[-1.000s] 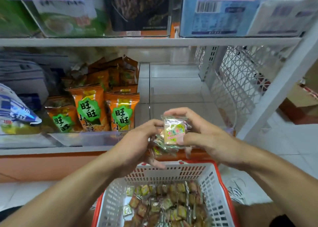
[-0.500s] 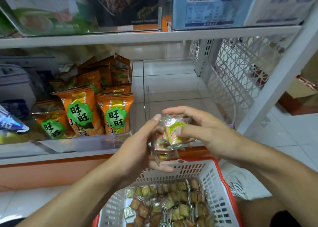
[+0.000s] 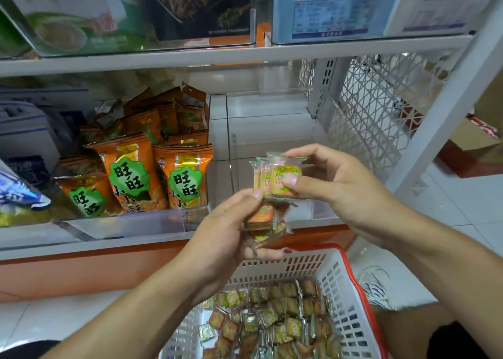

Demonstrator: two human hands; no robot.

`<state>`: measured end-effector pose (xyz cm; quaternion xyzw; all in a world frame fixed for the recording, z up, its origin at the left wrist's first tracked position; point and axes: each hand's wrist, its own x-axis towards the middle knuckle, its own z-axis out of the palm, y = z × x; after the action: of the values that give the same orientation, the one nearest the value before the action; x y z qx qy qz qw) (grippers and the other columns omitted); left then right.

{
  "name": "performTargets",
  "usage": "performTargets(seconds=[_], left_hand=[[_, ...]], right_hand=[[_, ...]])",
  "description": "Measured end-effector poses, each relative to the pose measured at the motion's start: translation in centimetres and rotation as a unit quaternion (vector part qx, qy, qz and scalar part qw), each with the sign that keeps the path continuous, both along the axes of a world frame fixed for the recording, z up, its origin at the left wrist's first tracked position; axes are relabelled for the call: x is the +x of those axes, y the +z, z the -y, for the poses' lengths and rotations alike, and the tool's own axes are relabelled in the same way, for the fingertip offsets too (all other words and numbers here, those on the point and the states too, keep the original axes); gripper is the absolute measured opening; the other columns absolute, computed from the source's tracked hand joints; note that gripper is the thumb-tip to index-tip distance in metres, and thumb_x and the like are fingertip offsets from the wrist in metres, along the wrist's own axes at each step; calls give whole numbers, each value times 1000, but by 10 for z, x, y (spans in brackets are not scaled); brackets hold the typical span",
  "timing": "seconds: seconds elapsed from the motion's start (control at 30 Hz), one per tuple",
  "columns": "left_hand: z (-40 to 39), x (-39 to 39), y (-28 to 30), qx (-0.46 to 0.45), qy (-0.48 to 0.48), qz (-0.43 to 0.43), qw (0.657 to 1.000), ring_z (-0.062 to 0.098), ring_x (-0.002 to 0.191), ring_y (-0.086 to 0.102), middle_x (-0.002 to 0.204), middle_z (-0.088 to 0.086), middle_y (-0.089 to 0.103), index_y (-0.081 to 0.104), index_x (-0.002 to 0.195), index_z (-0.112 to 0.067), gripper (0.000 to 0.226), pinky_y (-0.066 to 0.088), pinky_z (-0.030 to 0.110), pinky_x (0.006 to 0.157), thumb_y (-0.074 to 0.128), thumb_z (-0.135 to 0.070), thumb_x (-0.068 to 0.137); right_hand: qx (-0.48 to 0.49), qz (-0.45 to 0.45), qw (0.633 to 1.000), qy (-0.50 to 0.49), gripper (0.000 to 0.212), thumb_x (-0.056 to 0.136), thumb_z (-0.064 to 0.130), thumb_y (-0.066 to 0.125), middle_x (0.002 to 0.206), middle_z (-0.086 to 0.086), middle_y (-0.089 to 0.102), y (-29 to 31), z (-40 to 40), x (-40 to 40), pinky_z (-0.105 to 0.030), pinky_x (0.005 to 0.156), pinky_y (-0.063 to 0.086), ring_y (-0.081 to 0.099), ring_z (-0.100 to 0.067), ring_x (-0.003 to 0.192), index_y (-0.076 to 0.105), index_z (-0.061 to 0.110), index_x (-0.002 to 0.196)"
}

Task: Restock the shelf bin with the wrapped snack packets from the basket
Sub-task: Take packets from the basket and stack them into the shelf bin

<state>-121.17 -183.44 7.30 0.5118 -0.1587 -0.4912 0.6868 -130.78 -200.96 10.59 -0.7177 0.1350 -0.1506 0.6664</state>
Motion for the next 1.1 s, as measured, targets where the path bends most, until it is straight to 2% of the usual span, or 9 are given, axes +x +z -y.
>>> performTargets(seconds=[0.3, 0.47, 0.63, 0.77, 0.87, 0.93, 0.97, 1.03, 1.1], left_hand=[[-3, 6, -2, 40, 52, 106, 992, 14, 70, 71, 99, 4, 77, 74, 108, -30, 30, 57, 24, 48, 70, -46, 83], [-6, 15, 2, 62, -7, 191, 980, 14, 80, 71, 109, -7, 76, 71, 117, -37, 35, 59, 28, 54, 63, -53, 88], [-5, 19, 9, 67, -16, 153, 986, 20, 86, 74, 115, -3, 75, 66, 127, -35, 45, 59, 28, 53, 68, -51, 84], [7, 17, 8, 95, 64, 126, 985, 23, 90, 77, 133, -1, 64, 32, 154, -42, 89, 59, 29, 51, 76, -50, 77], [17, 18, 2, 84, 95, 124, 984, 25, 93, 77, 93, -21, 75, 3, 160, -45, 103, 60, 32, 53, 76, -40, 87], [23, 20, 0, 94, 100, 126, 982, 30, 92, 76, 80, -20, 71, -4, 159, -46, 107, 62, 35, 58, 76, -42, 87], [26, 21, 1, 102, 97, 128, 982, 32, 89, 76, 84, -17, 68, -6, 158, -47, 109, 63, 37, 60, 77, -43, 87], [29, 22, 0, 115, 92, 139, 979, 31, 79, 78, 94, -18, 69, -6, 157, -50, 109, 64, 40, 65, 77, -47, 86], [31, 22, -2, 116, 103, 149, 977, 27, 72, 78, 91, -24, 71, 0, 155, -55, 104, 64, 41, 63, 76, -46, 86]], right_hand=[[85, -41, 994, 50, 55, 81, 9, 70, 122, -11, 72, -2, 10, 5, -36, 88, 60, 71, -25, 106, 56, 16, 133], [71, -110, 981, 140, 60, 87, 9, 65, 133, -13, 65, 2, 16, 8, -34, 89, 56, 66, -28, 114, 49, 16, 145], [71, -95, 983, 142, 73, 77, 11, 71, 134, -2, 67, 0, 22, 19, -36, 93, 50, 64, -24, 118, 46, 19, 146], [39, -53, 997, 46, 56, 78, 2, 76, 123, -11, 72, 0, 36, 53, -32, 90, 56, 71, -24, 108, 60, 14, 130], [-90, -102, 989, -61, 45, 80, -13, 72, 103, -1, 71, -15, 40, 88, -23, 69, 60, 70, -1, 78, 62, 18, 111], [-100, -133, 985, -36, 35, 86, -18, 55, 71, 2, 55, -33, 47, 117, -19, 49, 51, 54, 1, 48, 55, 17, 83], [-147, -128, 980, -37, 34, 88, -13, 44, 61, 3, 39, -40, 50, 132, -19, 47, 44, 40, -4, 42, 43, 18, 73], [-59, -105, 991, -65, 24, 80, 7, 36, 54, 4, 20, -54, 57, 155, -23, 57, 24, 20, -11, 45, 22, 24, 70], [-61, -107, 992, 15, 19, 80, 12, 42, 51, 2, 35, -71, 63, 182, -25, 61, 22, 32, -11, 46, 32, 21, 67]])
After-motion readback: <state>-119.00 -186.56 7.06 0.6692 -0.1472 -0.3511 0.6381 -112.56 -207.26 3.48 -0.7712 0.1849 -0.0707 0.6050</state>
